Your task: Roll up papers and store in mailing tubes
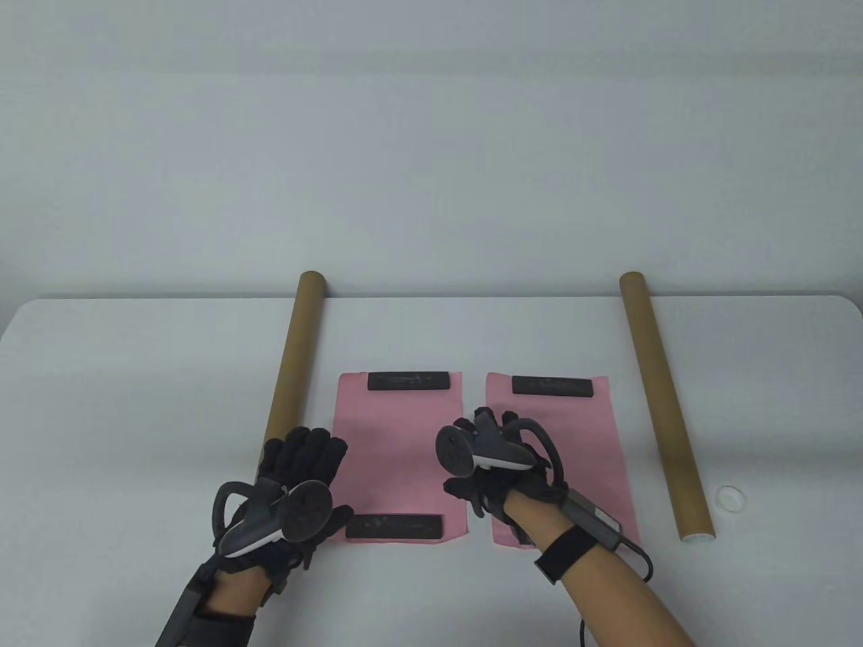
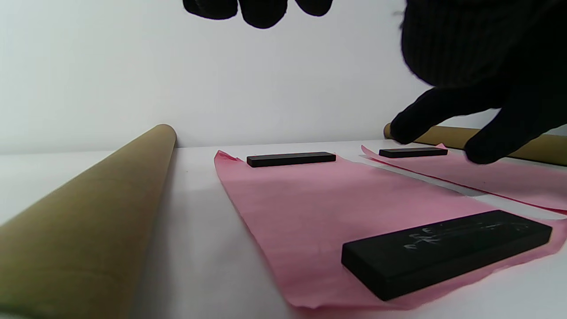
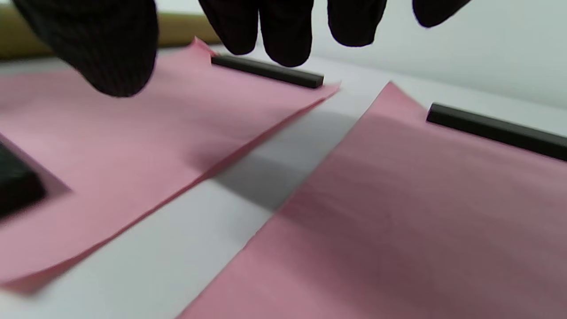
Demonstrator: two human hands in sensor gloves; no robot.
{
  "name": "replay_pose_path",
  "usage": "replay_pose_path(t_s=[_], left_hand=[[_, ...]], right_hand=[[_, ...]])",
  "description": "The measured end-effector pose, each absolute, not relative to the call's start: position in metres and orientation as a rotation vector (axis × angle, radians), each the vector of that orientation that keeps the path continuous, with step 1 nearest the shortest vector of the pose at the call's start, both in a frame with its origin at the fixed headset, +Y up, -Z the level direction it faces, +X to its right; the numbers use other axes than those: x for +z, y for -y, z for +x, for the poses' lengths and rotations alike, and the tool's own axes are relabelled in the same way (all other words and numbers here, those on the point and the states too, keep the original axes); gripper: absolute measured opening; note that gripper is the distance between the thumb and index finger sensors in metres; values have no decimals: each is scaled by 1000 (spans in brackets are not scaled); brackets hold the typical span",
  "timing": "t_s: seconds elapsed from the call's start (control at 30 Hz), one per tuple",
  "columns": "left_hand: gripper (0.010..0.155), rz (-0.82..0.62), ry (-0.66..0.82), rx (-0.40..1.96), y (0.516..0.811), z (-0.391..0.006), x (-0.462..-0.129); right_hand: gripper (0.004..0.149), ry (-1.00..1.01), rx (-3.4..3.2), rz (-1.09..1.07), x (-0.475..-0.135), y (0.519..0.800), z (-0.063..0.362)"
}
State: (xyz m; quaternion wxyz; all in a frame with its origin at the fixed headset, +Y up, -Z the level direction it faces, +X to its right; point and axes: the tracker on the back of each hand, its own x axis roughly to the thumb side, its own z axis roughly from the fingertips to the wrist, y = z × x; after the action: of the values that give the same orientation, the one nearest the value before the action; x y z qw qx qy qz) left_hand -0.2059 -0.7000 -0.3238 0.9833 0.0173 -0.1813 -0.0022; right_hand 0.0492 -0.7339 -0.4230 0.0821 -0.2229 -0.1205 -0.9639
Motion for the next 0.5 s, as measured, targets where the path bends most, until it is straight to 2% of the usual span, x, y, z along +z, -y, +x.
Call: replay_pose_path(t_s=[0.17,0.27,0.5], left_hand=[[94,25,355,-3,702,-210,-325],[94,22,355,2,702,-210,-325],[94,7,354,-14,705,-206,-325]], right_hand=[[87,482,-2909,-602,-447,752,40],[86,622,-2922,-562,-452,763,42],[83,608,-2980,-575,-454,763,45]])
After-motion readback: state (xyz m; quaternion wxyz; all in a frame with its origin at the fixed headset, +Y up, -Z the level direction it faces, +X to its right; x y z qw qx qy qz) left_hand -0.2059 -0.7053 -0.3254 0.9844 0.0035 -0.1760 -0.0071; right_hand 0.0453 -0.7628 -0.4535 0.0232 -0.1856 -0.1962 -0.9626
